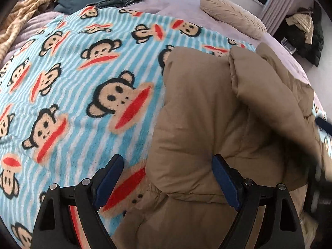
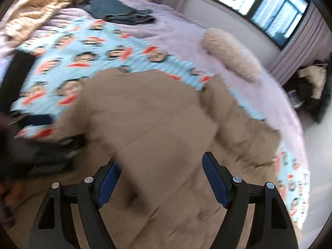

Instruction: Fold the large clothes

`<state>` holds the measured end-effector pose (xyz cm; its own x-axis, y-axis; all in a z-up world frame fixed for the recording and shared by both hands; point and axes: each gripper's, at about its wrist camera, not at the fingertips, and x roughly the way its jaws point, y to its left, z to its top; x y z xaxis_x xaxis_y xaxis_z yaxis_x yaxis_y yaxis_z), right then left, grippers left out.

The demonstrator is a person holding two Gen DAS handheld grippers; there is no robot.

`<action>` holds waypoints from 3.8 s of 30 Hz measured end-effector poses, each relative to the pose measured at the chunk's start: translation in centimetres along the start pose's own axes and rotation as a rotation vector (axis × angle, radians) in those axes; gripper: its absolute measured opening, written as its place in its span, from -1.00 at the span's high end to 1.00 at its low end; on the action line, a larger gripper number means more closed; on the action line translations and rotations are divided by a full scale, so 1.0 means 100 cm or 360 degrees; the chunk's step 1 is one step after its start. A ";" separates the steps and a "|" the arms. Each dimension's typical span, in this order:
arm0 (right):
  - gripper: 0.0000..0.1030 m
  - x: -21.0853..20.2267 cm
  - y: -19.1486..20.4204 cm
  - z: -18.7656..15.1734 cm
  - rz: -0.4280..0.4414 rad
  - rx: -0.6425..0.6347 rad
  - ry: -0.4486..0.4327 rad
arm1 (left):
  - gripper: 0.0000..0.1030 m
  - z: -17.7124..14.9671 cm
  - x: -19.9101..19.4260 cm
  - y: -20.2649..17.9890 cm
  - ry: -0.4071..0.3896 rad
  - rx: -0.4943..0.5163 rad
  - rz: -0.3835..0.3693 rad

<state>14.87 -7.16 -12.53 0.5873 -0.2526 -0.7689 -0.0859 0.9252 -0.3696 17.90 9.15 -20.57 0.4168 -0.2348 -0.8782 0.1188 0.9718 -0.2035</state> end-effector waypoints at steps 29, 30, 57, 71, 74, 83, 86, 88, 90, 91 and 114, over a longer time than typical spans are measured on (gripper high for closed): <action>0.13 0.044 -0.162 -0.137 0.0706 0.1679 0.0452 | -0.13 0.097 -0.012 -0.008 -0.0144 0.0166 0.0133; 0.13 0.035 -0.167 -0.137 0.0652 0.1640 0.0438 | -0.13 0.096 -0.022 -0.007 -0.0162 0.0177 0.0115; -0.01 -0.001 -0.219 -0.185 0.0475 0.1573 0.0431 | -0.19 0.043 -0.010 -0.105 0.0171 0.0408 0.0327; -0.57 -0.033 -0.255 -0.248 0.0548 0.1749 0.0515 | -0.19 -0.006 -0.039 -0.207 0.0207 0.0548 0.0315; -0.59 -0.037 -0.272 -0.265 0.0528 0.1798 0.0516 | -0.19 -0.018 -0.038 -0.230 0.0236 0.0564 0.0309; -0.99 -0.055 -0.330 -0.323 0.0433 0.1955 0.0383 | -1.00 -0.050 -0.040 -0.294 0.0222 0.0654 0.0267; -0.99 -0.060 -0.354 -0.344 0.0379 0.2001 0.0356 | -1.00 -0.057 -0.038 -0.316 0.0230 0.0699 0.0255; -0.99 -0.064 -0.373 -0.361 0.0325 0.2054 0.0316 | -1.00 -0.060 -0.037 -0.329 0.0225 0.0732 0.0257; -0.99 -0.065 -0.390 -0.375 0.0280 0.2108 0.0278 | -1.00 -0.064 -0.035 -0.345 0.0226 0.0771 0.0252; -0.99 -0.064 -0.402 -0.386 0.0257 0.2159 0.0262 | -1.00 -0.065 -0.035 -0.351 0.0228 0.0784 0.0249; 0.45 0.002 -0.509 -0.450 0.0801 0.3020 -0.0121 | -1.00 -0.081 -0.029 -0.410 0.0258 0.0907 0.0262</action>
<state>-16.82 -67.01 -17.33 0.8211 0.0490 -0.5686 0.5703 -0.0319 0.8208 4.50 -29.85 -13.18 0.3335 -0.0334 -0.9422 0.5462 0.8214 0.1643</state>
